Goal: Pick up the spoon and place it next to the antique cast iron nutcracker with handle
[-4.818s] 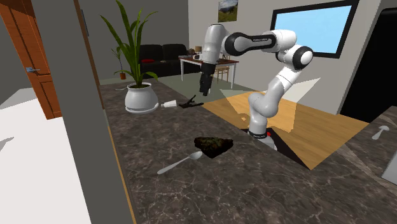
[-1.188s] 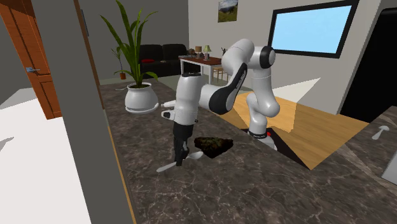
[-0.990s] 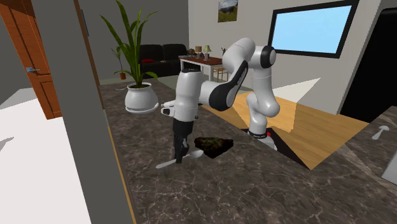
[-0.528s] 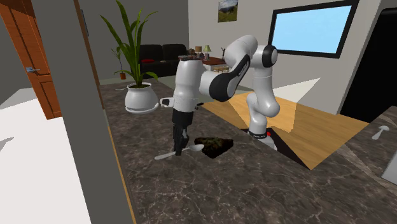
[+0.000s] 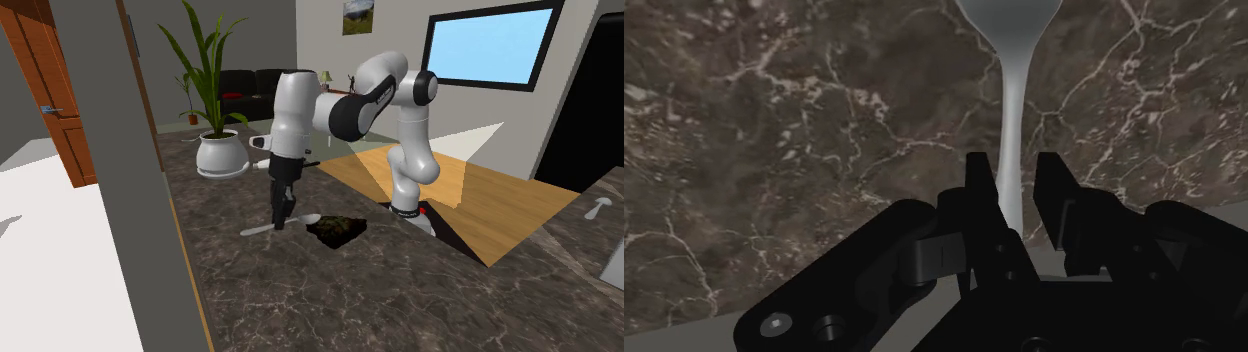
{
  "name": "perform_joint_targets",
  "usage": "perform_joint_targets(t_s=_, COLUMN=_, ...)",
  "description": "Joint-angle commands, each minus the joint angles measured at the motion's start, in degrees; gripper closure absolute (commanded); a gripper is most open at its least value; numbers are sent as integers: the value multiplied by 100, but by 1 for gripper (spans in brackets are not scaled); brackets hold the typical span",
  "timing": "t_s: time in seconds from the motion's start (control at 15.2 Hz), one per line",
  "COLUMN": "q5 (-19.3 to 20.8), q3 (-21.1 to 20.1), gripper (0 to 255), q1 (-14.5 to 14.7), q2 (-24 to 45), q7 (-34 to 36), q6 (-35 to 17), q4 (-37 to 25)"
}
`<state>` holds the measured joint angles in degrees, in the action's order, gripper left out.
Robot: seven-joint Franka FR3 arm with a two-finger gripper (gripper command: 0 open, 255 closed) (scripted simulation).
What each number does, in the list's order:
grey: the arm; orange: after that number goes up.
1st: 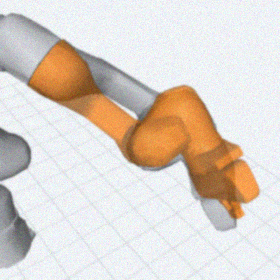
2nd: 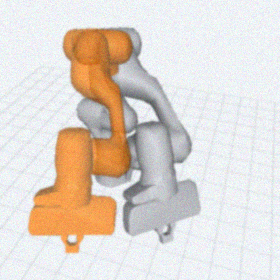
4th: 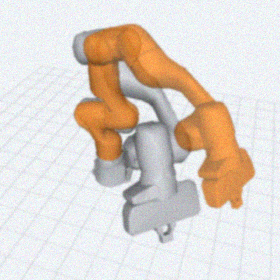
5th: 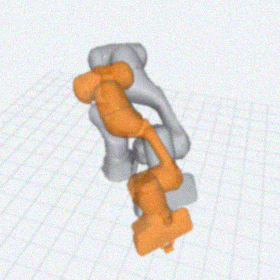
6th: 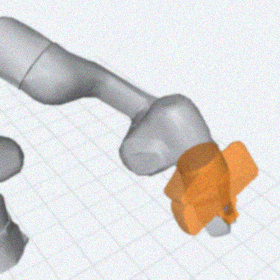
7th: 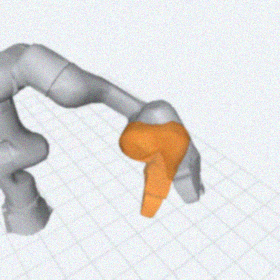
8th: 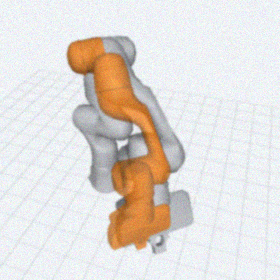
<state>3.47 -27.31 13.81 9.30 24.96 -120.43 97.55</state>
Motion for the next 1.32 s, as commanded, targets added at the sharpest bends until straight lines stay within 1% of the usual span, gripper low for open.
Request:
perform_joint_targets(t_s=0.0, q5=-5, q3=-8, gripper=255, q1=9, q2=-10, q7=7, q6=158, q4=-146)
perform_joint_targets(t_s=0.33, q5=-12, q3=-16, gripper=255, q1=20, q2=-16, q7=5, q6=498, q4=-480)
perform_joint_targets(t_s=0.53, q5=-465, q3=73, gripper=255, q1=-259, q2=-735, q7=-438, q6=320, q4=343)
perform_joint_targets(t_s=0.73, q5=-882, q3=250, gripper=255, q1=-430, q2=-1409, q7=-908, q6=231, q4=1061)
perform_joint_targets(t_s=0.99, q5=-1319, q3=581, gripper=255, q1=-541, q2=-2232, q7=-1521, q6=225, q4=1889)
perform_joint_targets(t_s=1.25, q5=-1592, q3=970, gripper=255, q1=-588, q2=-2978, q7=-2085, q6=313, q4=2597)
